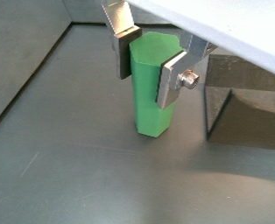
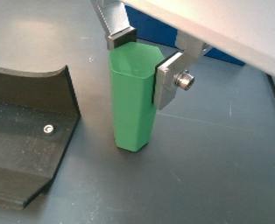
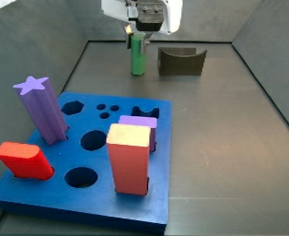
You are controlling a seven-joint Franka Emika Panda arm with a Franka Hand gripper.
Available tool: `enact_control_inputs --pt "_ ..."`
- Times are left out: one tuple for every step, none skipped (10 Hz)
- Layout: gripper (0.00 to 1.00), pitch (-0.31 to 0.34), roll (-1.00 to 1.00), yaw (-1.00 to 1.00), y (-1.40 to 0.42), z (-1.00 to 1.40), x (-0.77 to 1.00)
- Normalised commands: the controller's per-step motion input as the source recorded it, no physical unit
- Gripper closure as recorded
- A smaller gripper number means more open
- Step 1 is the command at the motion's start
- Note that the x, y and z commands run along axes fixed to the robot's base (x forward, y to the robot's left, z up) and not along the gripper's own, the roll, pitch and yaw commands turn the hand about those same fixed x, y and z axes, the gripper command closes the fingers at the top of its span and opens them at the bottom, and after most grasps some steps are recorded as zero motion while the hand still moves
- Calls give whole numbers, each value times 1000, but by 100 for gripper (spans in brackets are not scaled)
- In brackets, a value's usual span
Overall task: Pick up the hexagon object. Move up. Move to above the board. Insert the hexagon object.
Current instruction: Pick up the hexagon object, then move up.
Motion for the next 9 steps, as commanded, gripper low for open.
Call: enact_control_inputs --pt "100 0 0 0 0 0 0" --pt "100 0 0 0 0 0 0" --pt "100 0 0 0 0 0 0" --pt "100 0 0 0 0 833 0" --pt "100 32 -3 -25 -53 773 -32" --pt "100 44 -3 -21 -43 663 -39" --pt "100 48 -1 -16 -30 570 -33" --pt "100 47 1 -11 -17 352 -18" --pt "100 50 2 -9 -11 174 -11"
